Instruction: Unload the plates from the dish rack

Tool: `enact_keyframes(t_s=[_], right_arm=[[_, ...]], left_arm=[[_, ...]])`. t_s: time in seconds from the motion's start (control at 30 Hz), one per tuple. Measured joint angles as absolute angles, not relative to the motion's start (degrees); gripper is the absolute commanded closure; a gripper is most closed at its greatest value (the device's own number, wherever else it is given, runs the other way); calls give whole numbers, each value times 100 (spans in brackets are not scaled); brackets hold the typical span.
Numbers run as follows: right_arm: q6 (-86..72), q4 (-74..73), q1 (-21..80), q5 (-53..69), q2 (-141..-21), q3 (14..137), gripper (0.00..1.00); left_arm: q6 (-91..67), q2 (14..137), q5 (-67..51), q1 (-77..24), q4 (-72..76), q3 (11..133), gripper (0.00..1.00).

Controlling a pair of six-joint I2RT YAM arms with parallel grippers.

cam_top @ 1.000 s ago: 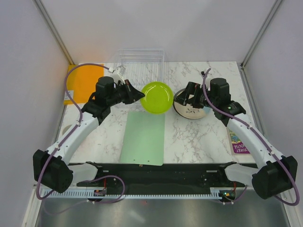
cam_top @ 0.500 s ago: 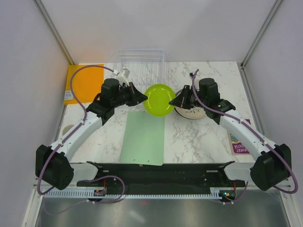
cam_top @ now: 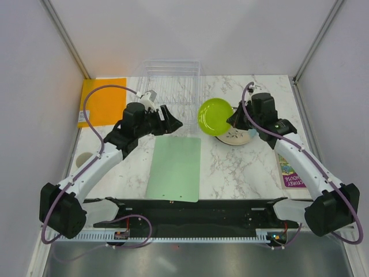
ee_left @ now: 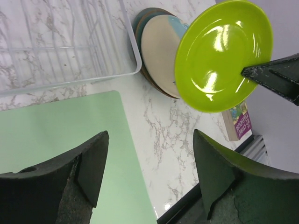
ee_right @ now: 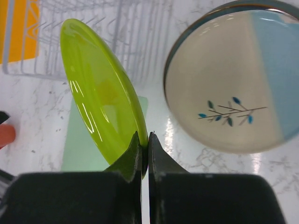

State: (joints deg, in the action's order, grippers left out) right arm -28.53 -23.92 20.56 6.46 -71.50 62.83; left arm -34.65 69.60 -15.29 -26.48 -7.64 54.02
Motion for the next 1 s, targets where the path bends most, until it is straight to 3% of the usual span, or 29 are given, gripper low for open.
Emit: enact_keyframes(t_s=[0.3, 0.93, 1.0], right_arm=[[-2561, -2751, 967, 425, -7205, 6178, 100], [-2460, -2611, 676, 399, -8265, 5916, 99], [-2467, -2580, 650, 403, -8333, 5916, 85]], left_arm=[[-3186, 6370, -1031, -2644, -1063, 5175, 21], [-3046, 6211, -891, -2646, -1240, 5120, 22], [-3033, 6211, -875, -2646, -1258, 5113, 22]])
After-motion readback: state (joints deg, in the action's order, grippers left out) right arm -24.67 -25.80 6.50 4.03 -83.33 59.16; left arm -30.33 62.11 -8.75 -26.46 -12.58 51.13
